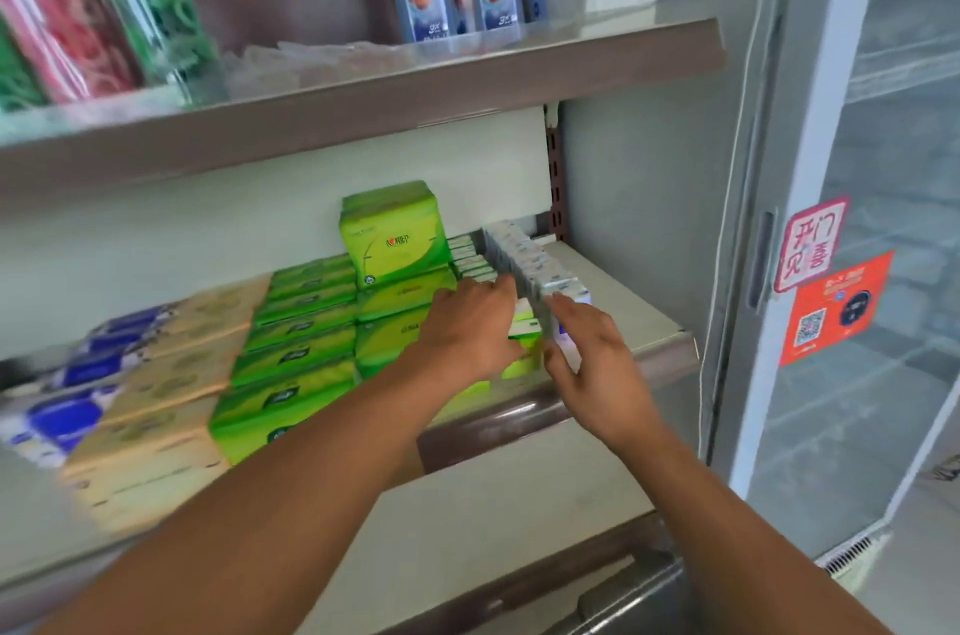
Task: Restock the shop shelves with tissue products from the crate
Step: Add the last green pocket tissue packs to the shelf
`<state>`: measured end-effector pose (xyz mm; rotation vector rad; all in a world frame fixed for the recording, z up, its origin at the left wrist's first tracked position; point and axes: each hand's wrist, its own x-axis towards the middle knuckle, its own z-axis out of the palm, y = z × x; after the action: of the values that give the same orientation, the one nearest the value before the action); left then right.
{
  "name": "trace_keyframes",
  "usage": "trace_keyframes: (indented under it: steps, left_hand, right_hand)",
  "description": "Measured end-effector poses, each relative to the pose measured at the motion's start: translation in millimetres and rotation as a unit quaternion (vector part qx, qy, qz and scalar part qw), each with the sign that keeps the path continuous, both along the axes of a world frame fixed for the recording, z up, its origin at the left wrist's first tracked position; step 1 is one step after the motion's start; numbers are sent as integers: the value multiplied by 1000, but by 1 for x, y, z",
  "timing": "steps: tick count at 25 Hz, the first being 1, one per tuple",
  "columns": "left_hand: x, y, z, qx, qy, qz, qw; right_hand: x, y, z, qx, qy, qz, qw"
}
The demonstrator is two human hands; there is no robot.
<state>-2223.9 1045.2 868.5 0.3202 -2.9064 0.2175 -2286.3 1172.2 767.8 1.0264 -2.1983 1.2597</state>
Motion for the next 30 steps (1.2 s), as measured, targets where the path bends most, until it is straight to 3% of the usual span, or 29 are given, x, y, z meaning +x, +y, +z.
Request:
trace_keyframes:
  steps: [3,6,16,30]
  left_hand:
    - [-20,-2,2,-21,-22,1,1000]
    - [-37,-3,-3,-29,-43,-4,999]
    - [-63,-20,-18,-69,-101,57,991]
    - [-67,-29,-21,-82,-67,44,993]
  right_hand:
    - [-22,1,-12,67,133,-107,983]
    - [-33,4,-18,94,136,-153,974]
    - [-60,-2,-22,75,130,-119,981]
    - [-58,-23,-39,99,213,-100,967]
